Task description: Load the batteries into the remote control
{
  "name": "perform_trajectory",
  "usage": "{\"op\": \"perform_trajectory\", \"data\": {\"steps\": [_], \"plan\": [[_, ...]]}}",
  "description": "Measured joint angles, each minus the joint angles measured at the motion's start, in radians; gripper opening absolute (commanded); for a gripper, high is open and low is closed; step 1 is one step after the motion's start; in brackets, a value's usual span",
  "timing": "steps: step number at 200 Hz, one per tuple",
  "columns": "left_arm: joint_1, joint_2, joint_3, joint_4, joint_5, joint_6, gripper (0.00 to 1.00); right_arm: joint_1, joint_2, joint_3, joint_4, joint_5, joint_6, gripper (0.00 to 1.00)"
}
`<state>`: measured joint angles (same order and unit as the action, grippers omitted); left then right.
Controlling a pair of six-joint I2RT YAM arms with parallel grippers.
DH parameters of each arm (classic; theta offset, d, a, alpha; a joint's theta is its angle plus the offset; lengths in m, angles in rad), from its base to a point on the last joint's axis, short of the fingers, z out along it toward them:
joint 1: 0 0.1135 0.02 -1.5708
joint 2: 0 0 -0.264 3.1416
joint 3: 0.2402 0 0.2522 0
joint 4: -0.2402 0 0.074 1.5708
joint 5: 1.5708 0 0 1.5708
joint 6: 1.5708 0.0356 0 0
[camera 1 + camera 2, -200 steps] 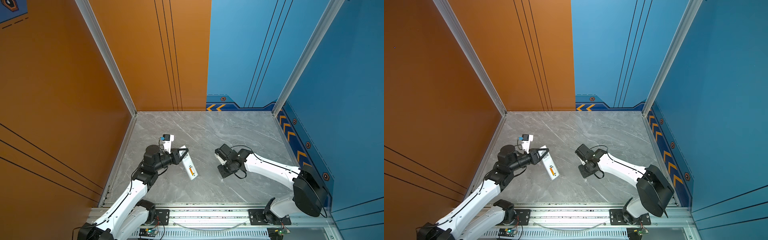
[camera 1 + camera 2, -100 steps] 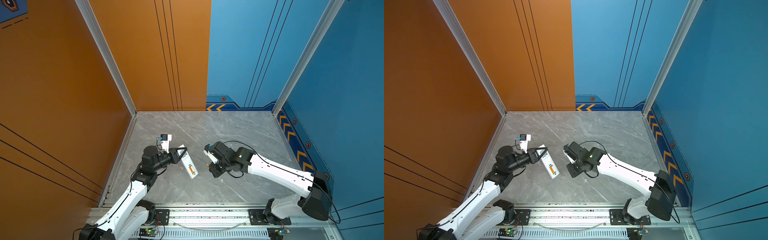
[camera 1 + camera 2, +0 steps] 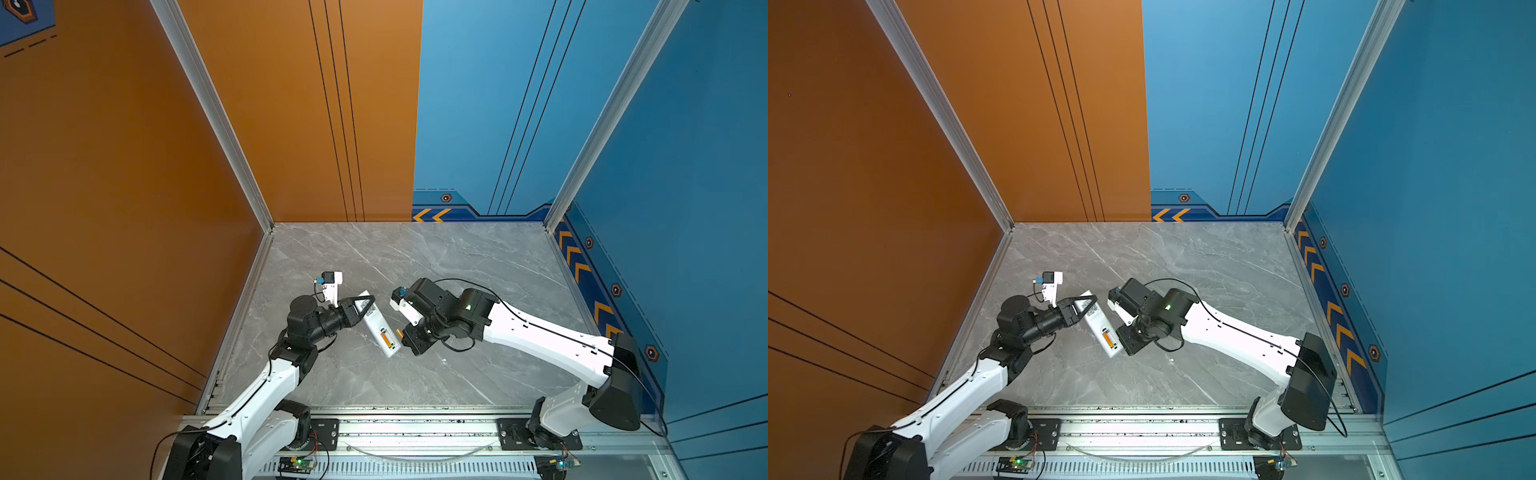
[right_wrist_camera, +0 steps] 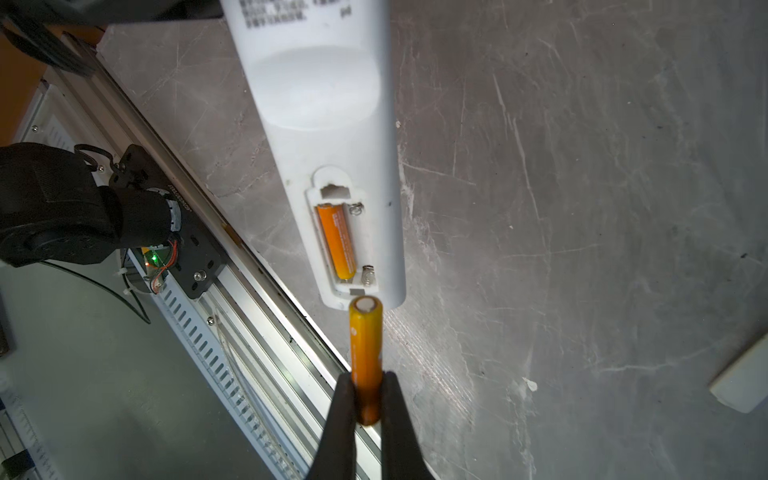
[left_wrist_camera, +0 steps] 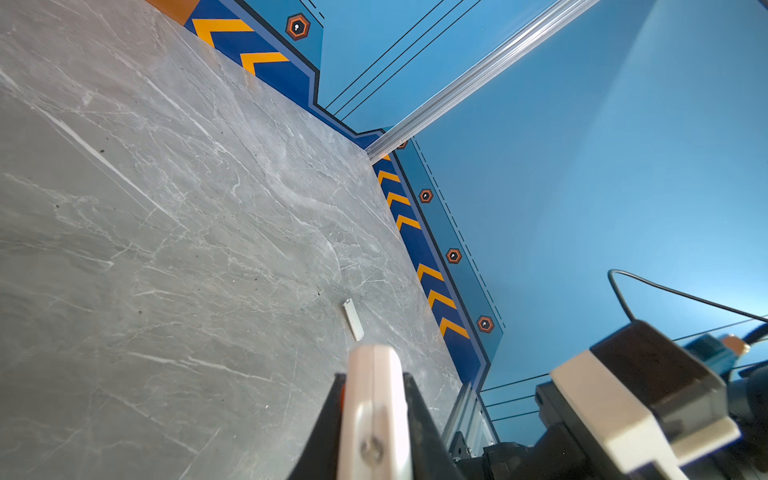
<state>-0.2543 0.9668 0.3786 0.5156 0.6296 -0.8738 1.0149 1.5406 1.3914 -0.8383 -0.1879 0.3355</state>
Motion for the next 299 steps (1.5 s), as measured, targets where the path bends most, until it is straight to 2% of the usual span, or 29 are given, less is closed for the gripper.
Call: {"op": "perform_trajectory", "data": {"steps": [52, 157, 299], "plan": [[0.001, 0.08, -0.01, 0.111, 0.003, -0.088, 0.0, -0.002, 0.048, 0.085, -0.08, -0.027, -0.044, 0.0], [0.001, 0.081, -0.012, 0.174, 0.022, -0.153, 0.0, -0.029, 0.14, 0.204, -0.236, -0.055, -0.091, 0.0], [0.001, 0.083, -0.012, 0.177, 0.029, -0.175, 0.0, -0.035, 0.204, 0.256, -0.272, -0.071, -0.096, 0.0]]}}
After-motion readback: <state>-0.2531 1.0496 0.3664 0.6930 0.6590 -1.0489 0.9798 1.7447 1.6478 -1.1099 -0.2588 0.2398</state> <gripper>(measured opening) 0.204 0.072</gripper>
